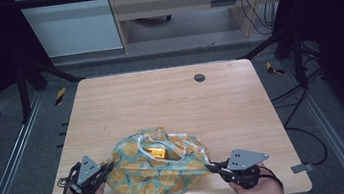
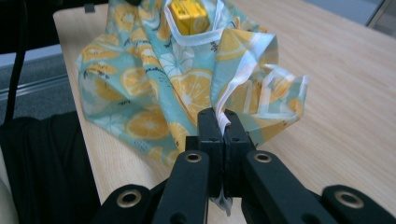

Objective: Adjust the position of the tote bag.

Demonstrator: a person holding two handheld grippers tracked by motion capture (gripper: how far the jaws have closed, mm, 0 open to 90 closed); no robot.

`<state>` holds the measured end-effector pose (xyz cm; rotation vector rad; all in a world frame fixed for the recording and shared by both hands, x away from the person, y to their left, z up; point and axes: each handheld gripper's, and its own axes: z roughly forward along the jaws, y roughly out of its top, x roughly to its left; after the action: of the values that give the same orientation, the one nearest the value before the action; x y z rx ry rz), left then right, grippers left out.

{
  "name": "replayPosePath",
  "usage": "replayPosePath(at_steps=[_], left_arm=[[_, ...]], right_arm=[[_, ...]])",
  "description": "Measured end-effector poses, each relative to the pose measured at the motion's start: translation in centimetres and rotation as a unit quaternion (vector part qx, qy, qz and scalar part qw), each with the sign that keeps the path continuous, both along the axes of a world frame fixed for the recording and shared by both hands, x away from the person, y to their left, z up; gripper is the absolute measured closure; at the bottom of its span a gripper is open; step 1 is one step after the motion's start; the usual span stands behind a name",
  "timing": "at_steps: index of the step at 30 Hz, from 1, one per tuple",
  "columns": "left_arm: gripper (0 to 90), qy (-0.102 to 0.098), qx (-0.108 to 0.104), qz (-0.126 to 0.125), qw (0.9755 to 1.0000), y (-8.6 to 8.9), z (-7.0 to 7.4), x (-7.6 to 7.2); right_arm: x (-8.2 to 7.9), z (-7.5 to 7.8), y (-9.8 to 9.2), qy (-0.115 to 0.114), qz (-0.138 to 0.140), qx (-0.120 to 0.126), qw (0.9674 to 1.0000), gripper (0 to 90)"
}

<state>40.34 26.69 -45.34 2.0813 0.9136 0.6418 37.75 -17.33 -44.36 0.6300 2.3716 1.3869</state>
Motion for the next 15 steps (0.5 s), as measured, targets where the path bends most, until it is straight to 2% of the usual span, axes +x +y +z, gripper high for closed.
replayPosePath(at_steps=[7, 15], left_arm=[[89.7, 0.019, 0.013, -0.001, 0.9997, -0.2, -0.6, 0.4], [88.9, 0.032, 0.030, 0.000, 0.9991, -0.3, -1.1, 0.8]], right_arm=[[0.5, -0.7, 0.2, 0.017, -0.006, -0.019, 0.9997, 89.3], [1.1, -1.5, 0.4, 0.028, -0.015, -0.042, 0.9986, 88.9]])
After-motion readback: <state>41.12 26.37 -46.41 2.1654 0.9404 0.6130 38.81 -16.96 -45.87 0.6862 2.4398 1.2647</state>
